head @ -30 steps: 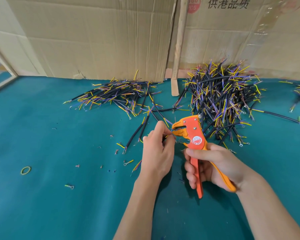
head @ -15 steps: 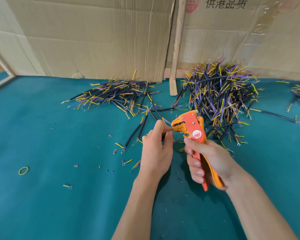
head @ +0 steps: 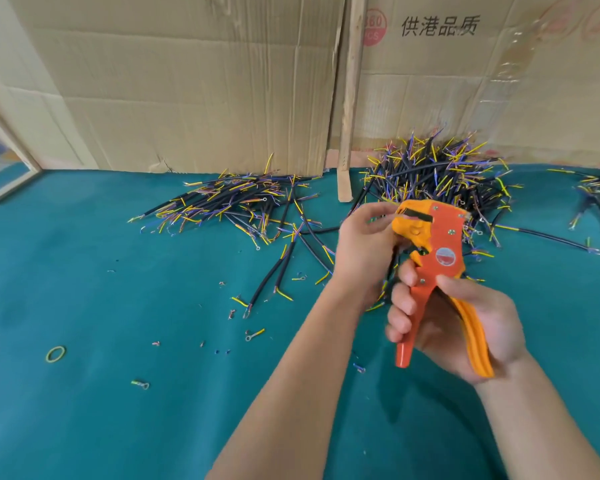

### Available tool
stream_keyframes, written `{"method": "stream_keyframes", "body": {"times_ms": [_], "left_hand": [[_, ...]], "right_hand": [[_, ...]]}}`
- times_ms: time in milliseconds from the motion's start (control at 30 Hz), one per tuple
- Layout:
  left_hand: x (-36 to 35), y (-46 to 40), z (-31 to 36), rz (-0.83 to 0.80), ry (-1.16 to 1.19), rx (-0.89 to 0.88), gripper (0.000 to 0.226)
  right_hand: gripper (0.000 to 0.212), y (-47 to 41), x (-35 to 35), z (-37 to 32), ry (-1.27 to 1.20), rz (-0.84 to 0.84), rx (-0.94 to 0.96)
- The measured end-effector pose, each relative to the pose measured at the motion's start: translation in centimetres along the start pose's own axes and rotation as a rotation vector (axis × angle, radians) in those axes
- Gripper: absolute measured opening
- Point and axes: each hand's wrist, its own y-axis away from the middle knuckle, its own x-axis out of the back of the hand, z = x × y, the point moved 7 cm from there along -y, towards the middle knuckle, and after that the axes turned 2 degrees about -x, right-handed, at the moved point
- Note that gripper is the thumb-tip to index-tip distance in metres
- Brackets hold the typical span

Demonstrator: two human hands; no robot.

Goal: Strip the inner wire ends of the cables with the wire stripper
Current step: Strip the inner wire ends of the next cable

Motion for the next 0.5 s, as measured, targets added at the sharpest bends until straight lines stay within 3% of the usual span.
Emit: {"method": "stream_keyframes", "body": {"times_ms": [67, 133, 200, 267, 367, 500], "left_hand": [[-1.6, -1.7, 0.9, -0.096, -0.078, 0.017, 0.027], [0.5, -2.7, 1.2, -0.054, -0.47, -0.052, 0.03], [5.4, -2.9, 1.1, 0.123, -0.864, -0.062, 0.031], [11.3, -2.1, 0.7, 0.315, -1.118, 0.047, 0.03], [16.4, -0.8, -0.1, 0.387, -1.243, 0.189, 0.014], [17.8, -0.2, -0.1, 0.33, -1.222, 0.144, 0.006]], "right_hand": [[0.02, 0.1, -0.4, -0.3, -0.101, -0.072, 0.018], [0.023, 0.1, -0.1, -0.6, -0.157, -0.051, 0.047], [0.035, 0.0, 1.2, -1.1, -0.069, 0.095, 0.111], [0.04, -0.1, 2.1, -1.2, 0.014, 0.218, 0.156], [0.039, -0.4, 2.4, -0.7, 0.007, 0.282, 0.142], [0.025, -0.7, 2.3, 0.2, 0.026, 0.319, 0.094]]}}
